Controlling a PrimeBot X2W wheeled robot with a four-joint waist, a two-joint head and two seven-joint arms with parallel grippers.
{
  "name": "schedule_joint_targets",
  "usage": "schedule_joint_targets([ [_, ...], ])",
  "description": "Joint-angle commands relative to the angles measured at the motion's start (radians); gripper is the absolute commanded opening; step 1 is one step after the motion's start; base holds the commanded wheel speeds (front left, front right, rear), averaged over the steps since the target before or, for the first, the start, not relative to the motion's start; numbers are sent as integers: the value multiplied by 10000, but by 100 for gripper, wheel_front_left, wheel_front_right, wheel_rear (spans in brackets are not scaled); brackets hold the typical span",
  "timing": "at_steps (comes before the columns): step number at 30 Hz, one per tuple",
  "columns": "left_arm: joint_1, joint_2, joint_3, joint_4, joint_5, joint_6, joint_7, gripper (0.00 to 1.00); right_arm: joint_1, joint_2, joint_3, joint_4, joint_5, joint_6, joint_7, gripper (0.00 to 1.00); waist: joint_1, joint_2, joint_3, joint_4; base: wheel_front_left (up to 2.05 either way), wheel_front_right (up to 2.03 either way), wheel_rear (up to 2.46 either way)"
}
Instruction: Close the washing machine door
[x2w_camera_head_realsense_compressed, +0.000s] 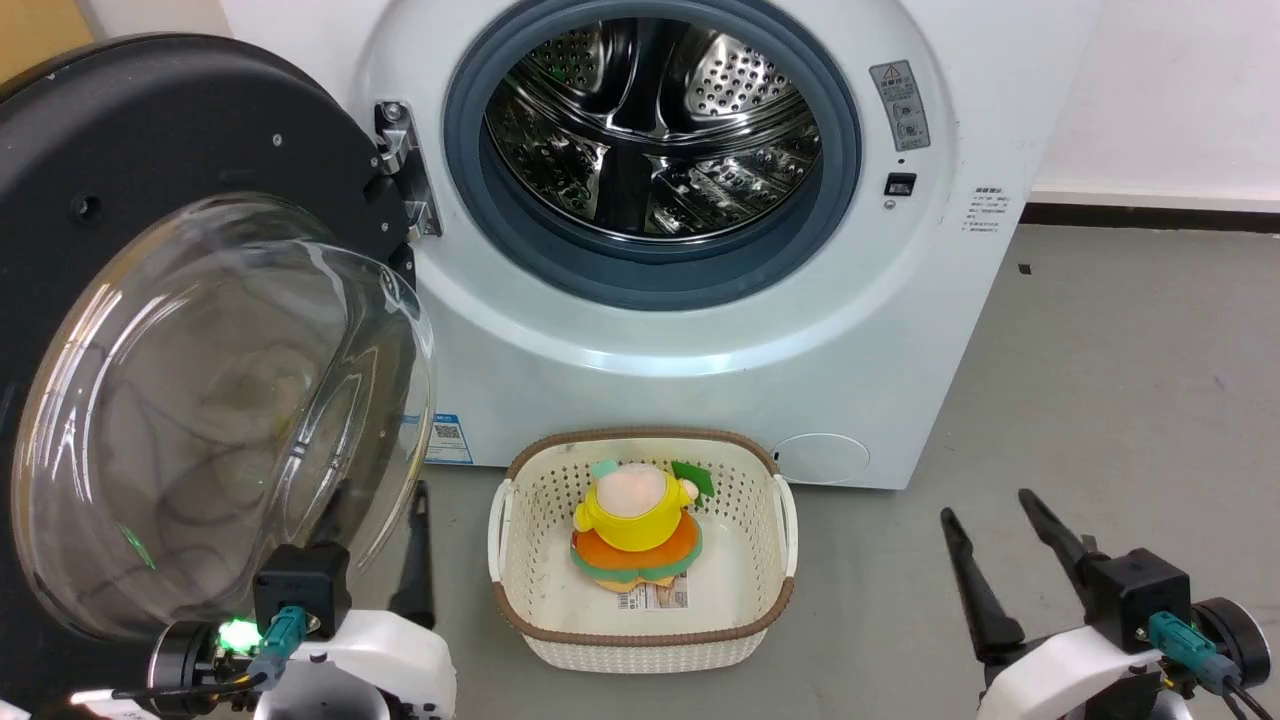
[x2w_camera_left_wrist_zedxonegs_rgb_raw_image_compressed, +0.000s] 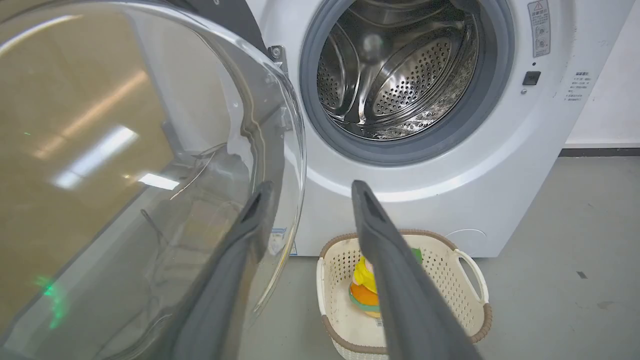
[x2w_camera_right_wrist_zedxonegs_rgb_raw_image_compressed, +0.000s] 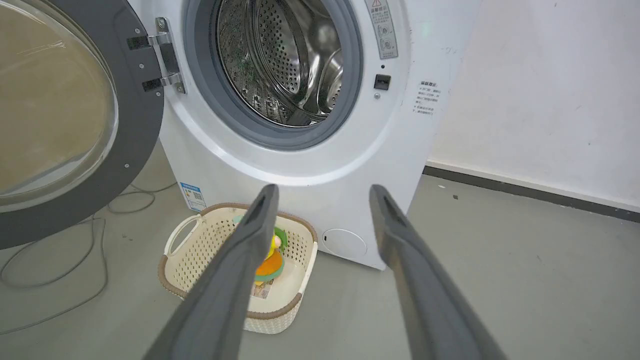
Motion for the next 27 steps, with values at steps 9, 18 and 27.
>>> schedule_joint_targets([
  [9, 21, 0, -104, 25, -40, 53, -198, 100, 44, 4, 1, -7, 149, 1, -198, 100, 0, 0, 3, 23, 0, 0, 0],
  [18, 48, 0, -204, 34, -82, 108, -386, 100, 100, 8, 36, -29, 273, 1, -386, 100, 0, 0, -11, 151, 0, 0, 0],
  [27, 88, -1, -262, 38, -121, 156, -574, 100, 147, 2, 126, -20, 380, 2, -574, 100, 0, 0, -45, 429, 0, 0, 0],
])
